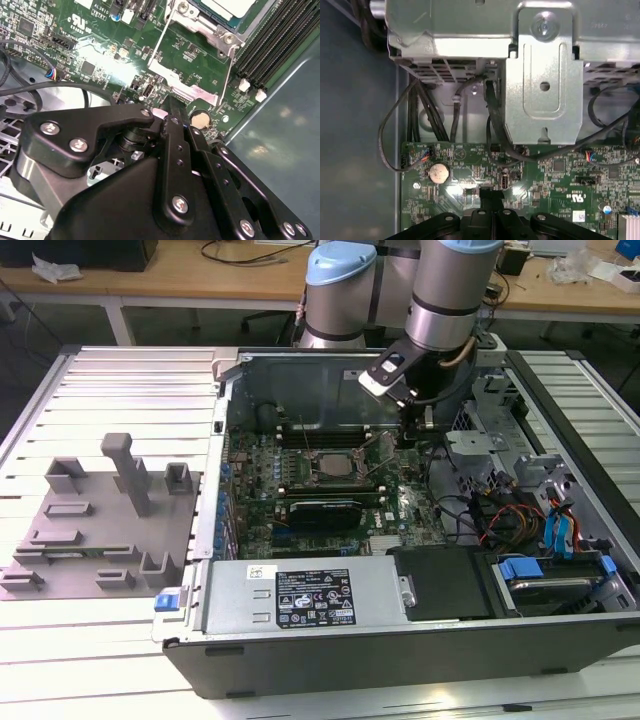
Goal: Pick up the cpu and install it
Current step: 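Close the cpu cover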
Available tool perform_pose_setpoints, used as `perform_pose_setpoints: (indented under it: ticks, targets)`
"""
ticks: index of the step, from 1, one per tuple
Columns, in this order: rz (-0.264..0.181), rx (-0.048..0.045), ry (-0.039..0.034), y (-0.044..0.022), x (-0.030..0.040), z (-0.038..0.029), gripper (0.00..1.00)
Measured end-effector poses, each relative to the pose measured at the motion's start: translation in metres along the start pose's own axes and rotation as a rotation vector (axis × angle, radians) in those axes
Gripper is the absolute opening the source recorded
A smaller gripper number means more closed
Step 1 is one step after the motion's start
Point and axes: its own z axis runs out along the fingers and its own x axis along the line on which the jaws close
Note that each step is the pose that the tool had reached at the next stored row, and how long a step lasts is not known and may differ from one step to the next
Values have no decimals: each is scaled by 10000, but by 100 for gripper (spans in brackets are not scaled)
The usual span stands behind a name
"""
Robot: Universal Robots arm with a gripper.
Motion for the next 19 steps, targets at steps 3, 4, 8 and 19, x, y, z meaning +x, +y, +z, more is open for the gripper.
perform_pose_setpoints:
  ticks: [3, 4, 8, 19]
  targets:
    - [-1, 33, 1, 0, 0, 0, 11]
    - [-2, 47, 1, 0, 0, 0, 11]
    - [-1, 82, 1, -4, -1, 0, 11]
    - [-2, 80, 2, -137, 14, -1, 11]
